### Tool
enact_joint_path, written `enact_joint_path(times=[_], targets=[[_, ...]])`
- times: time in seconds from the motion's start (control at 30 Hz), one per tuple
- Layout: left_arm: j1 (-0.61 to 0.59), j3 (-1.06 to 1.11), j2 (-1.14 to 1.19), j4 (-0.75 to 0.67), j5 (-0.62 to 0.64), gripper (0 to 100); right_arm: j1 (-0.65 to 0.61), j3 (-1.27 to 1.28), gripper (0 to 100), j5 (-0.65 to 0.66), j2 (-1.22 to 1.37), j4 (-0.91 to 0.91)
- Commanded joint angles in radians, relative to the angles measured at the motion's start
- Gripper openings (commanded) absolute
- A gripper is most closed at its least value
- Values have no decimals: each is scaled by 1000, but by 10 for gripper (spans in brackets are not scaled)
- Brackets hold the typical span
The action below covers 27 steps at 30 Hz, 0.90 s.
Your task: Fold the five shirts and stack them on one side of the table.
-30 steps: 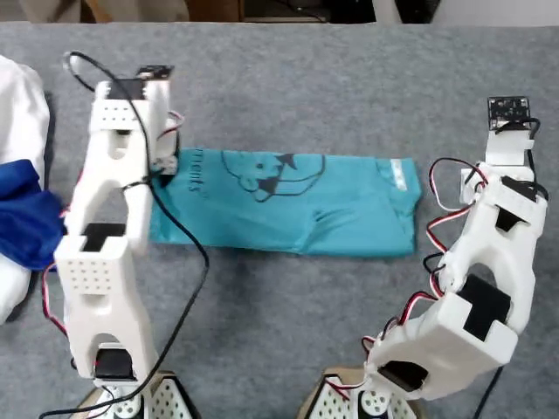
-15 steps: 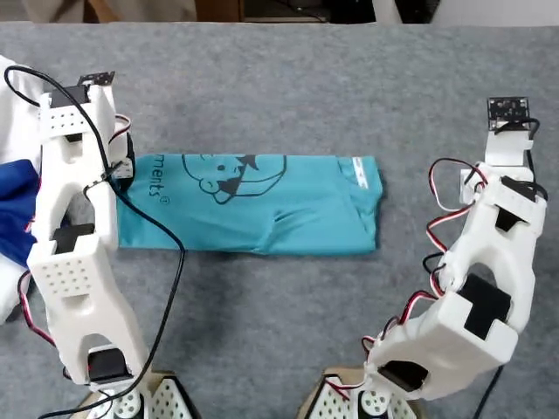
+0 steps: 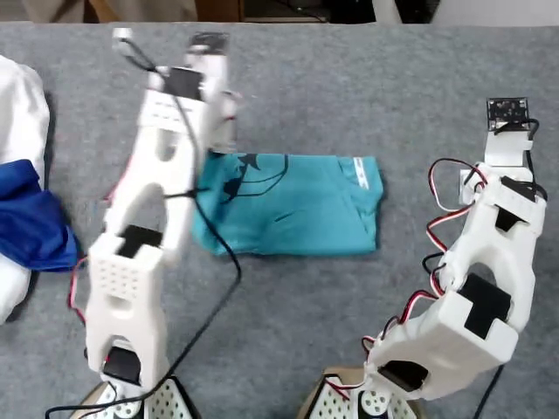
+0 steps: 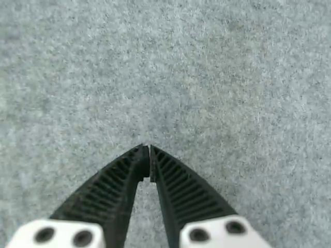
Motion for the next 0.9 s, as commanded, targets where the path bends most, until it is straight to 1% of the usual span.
enact_joint_path(times=[0.0, 0.1, 0.2, 0.3, 0.47, 0.53, 0.73, 0.87], targets=[[112, -63, 5, -20, 49, 20, -7, -62, 16, -11, -1, -18], [187, -103, 28, -14, 52, 20, -7, -79, 16, -11, 22, -15], [227, -150, 42, -12, 52, 20, -4, -104, 16, -12, 42, -11], [238, -206, 45, -12, 52, 20, -4, -104, 16, -12, 42, -11], [258, -296, 53, -12, 69, 20, 24, -119, 16, -74, 47, -9], [265, -318, 48, -12, 71, 20, 28, -133, 16, -80, 48, 11], [276, -408, 47, 68, 69, 20, 25, -134, 16, -81, 50, 17], [278, -456, 45, 71, 71, 20, 25, -139, 16, -81, 62, 17]])
